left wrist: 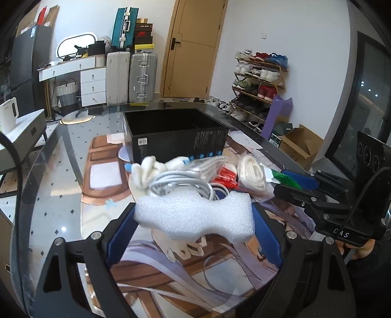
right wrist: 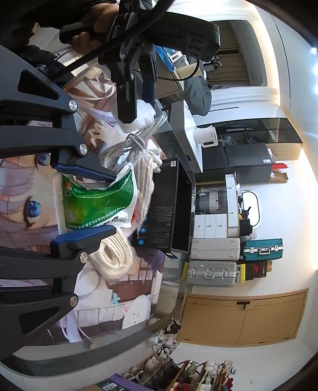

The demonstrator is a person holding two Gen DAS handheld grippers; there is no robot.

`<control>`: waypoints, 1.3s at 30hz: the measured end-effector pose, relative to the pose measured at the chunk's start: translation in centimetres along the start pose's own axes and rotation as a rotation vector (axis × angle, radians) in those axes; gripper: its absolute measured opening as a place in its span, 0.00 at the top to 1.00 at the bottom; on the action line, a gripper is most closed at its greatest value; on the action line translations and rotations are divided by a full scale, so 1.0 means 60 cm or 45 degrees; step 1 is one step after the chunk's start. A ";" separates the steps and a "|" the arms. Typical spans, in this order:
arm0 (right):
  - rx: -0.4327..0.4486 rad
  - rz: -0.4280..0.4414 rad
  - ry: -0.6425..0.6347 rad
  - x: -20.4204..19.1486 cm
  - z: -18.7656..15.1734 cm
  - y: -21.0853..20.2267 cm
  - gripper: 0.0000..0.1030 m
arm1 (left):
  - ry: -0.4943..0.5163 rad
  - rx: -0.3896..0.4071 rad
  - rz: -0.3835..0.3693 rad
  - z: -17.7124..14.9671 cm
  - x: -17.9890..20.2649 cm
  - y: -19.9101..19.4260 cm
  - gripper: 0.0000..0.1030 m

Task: Organize soft objects
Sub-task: 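Lift and carry the foam block and green packet over the black box with both tools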

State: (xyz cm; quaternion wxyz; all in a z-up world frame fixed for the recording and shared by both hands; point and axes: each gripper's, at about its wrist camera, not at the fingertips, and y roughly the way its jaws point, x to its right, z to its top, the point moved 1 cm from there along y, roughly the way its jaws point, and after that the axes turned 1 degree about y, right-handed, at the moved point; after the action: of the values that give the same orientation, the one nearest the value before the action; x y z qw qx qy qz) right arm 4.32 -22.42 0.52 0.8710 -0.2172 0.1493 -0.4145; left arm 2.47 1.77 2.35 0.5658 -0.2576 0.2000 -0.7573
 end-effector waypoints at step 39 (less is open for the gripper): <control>0.006 -0.032 -0.022 0.022 0.140 0.065 0.64 | -0.026 0.140 0.210 0.135 -0.051 0.041 0.13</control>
State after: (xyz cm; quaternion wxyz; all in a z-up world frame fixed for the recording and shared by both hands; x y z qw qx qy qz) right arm 11.37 -19.15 5.69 0.8676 -0.2205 0.1380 -0.4239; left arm 10.01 3.96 6.80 0.6415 -0.2165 0.1729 -0.7154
